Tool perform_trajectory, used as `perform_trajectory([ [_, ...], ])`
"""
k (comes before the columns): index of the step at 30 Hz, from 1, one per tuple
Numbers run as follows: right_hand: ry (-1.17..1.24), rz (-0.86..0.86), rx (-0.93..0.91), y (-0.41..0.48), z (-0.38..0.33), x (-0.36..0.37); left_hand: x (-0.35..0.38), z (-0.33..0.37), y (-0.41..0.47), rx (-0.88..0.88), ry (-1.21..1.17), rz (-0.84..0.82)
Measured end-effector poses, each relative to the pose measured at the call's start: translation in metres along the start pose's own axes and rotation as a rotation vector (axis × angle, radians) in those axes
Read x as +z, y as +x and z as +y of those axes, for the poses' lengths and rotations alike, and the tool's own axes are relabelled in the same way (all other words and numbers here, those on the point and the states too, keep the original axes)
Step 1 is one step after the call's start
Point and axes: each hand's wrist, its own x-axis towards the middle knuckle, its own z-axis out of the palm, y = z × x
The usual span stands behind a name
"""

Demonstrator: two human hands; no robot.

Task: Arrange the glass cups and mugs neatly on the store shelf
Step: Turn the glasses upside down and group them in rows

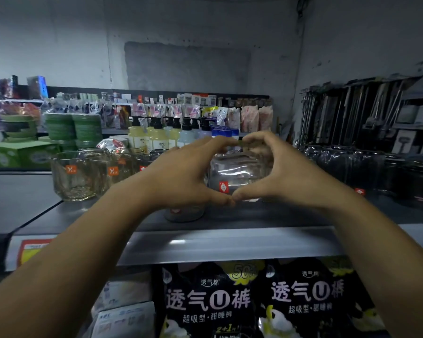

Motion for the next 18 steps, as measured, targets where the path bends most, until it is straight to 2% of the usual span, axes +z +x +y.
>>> perform_trajectory([
  [4,0.128,0.065,0.018,0.000,0.001,0.001,-0.001,0.003,0.007,-0.001,-0.023,0.014],
  [7,0.215,0.135,-0.028,-0.001,0.007,0.003,0.002,0.000,0.010,0.002,-0.165,0.094],
  [10,0.494,0.180,-0.015,-0.003,0.016,0.006,0.010,-0.003,0.010,-0.029,-0.303,0.211],
  [13,0.703,0.209,-0.009,-0.005,0.021,0.010,0.017,0.000,0.011,-0.077,-0.343,0.300],
  [15,0.673,0.253,-0.020,-0.006,0.018,0.012,0.019,0.003,0.012,-0.105,-0.315,0.300],
  [18,0.516,0.314,-0.020,-0.005,0.016,0.007,0.023,0.002,0.015,-0.126,-0.287,0.198],
])
